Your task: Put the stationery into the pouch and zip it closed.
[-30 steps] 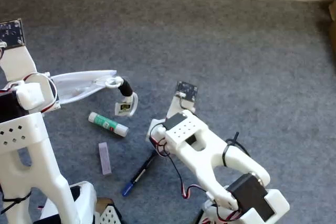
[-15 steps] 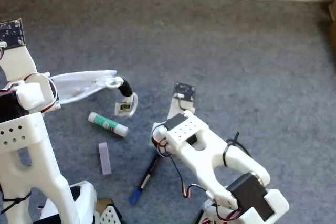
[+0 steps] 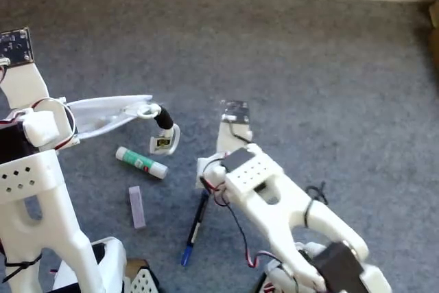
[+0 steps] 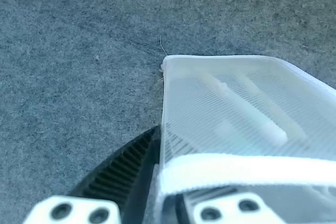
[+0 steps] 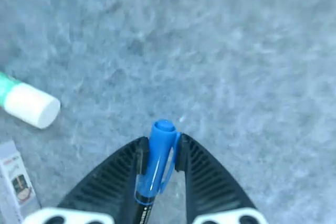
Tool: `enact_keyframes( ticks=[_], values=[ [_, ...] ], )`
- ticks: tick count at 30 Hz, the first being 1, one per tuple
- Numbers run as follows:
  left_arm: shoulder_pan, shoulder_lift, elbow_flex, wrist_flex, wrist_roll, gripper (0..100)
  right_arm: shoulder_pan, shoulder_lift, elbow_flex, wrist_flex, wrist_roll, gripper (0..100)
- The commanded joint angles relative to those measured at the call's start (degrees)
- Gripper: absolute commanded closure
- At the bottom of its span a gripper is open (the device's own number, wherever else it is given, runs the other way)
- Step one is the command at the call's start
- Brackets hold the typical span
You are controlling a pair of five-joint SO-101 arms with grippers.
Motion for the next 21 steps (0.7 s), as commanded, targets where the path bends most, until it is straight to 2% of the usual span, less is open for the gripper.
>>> enact_keyframes(
  ticks=[1, 15, 21],
  values=[
    [-0.13, 0.66, 0.13, -1.67, 0.62, 99, 3.21, -8.92, 1.27, -0.04, 1.85, 99.4],
    [1.01, 0.57, -0.22, -1.32, 0.44, 99, 3.38, -33.63, 3.03, -0.04, 2.37, 99.4],
    [3.47, 0.57, -0.22, -1.32, 0.44, 99, 3.30, -42.51, 2.59, -0.40, 12.48, 99.4]
  ],
)
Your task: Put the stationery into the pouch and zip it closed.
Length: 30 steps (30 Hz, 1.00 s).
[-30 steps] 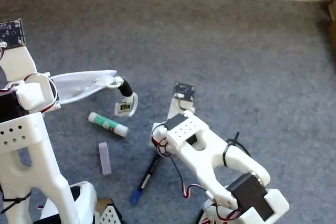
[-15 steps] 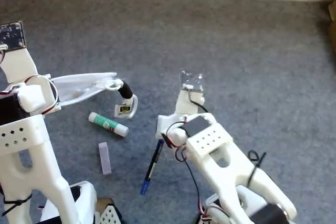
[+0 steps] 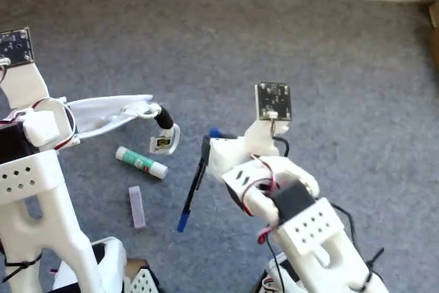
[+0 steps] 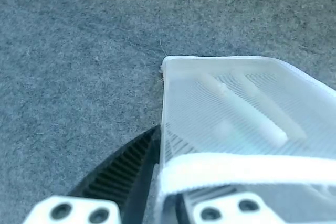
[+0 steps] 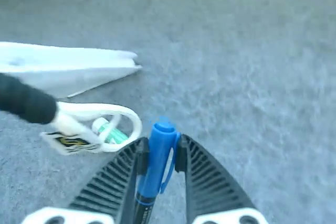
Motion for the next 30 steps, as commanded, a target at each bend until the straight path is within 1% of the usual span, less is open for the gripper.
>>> enact_keyframes(
  ticks=[1, 5, 11, 14, 19, 27, 30],
  values=[
    [4.00, 0.48, -0.31, -1.05, 0.44, 99, 0.66, -6.29, -1.71, -1.71, 5.27, 99.4],
    [6.20, 0.48, -0.31, -1.05, 0.44, 99, 0.66, -10.42, -2.95, -6.64, 9.14, 99.4],
    [8.13, 0.48, -1.71, -0.97, 0.44, 99, 0.66, -14.90, -3.30, -10.51, 12.92, 99.4],
    [8.40, 0.48, -2.51, -0.09, 0.44, 99, 0.22, -17.10, -3.30, -15.16, 14.42, 99.4],
    [8.31, 0.48, -4.09, 0.70, 0.35, 99, -2.15, -20.26, -3.30, -22.20, 19.52, 99.4],
    [8.31, 0.48, -4.18, 1.67, 0.35, 99, -5.32, -23.52, -3.38, -27.65, 20.04, 99.4],
    [8.31, 0.48, -4.44, 1.76, 0.35, 99, -7.78, -25.01, -3.38, -31.96, 20.04, 99.4]
  ],
)
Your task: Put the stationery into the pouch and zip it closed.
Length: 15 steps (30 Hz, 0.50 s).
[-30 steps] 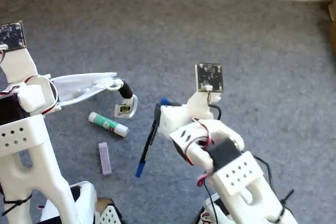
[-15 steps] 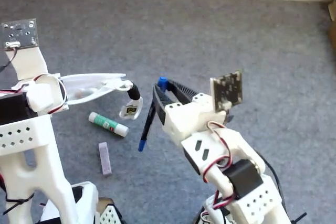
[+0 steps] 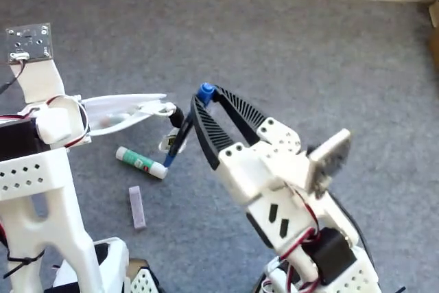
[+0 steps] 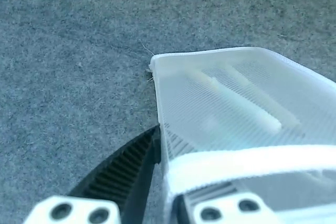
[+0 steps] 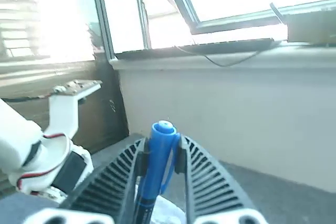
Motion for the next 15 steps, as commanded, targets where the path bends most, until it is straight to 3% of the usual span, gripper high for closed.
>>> enact_keyframes(
  ticks=[1, 15],
  values=[
    [1.80, -0.13, -2.95, 0.44, 0.44, 99, -3.12, -2.07, -3.30, -5.85, 0.88, 99.4],
    [1.80, -0.13, -3.12, 0.44, 0.44, 99, -4.88, 4.18, -3.21, -26.07, 0.97, 99.4]
  ],
)
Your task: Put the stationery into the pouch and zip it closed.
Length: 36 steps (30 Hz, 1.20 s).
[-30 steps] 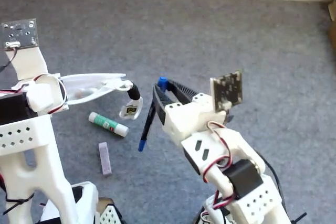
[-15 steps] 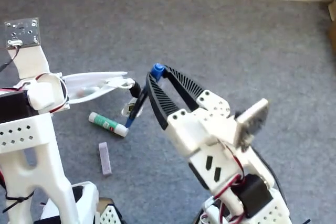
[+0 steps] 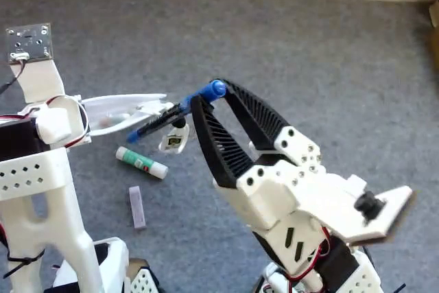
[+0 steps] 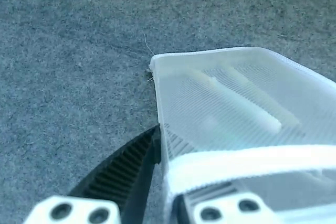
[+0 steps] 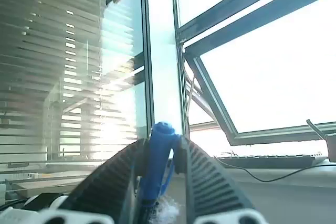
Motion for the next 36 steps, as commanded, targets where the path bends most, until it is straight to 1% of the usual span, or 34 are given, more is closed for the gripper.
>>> enact_keyframes(
  ticks=[1, 14, 21, 28, 33, 36],
  values=[
    [1.80, -0.13, -3.03, 0.44, 0.44, 99, -0.31, 5.49, -3.21, -3.91, 0.97, 99.4],
    [1.80, -0.13, -3.03, 0.53, 0.44, 99, -0.31, 23.34, -2.77, -18.42, 0.97, 99.4],
    [1.80, -0.13, -2.86, 0.53, 0.44, 99, -0.57, 32.84, -2.77, -24.31, 0.97, 99.4],
    [1.80, -0.13, -2.59, 0.53, 0.44, 99, -2.68, 41.89, -2.68, -27.74, 0.97, 99.4],
    [1.63, -0.13, -2.51, 0.53, 0.35, 99, -5.76, 44.00, -2.68, -27.74, 0.97, 99.4],
    [1.63, -0.13, -2.51, 0.53, -1.32, 99, -6.20, 45.23, -2.68, -27.56, 0.97, 99.4]
  ],
)
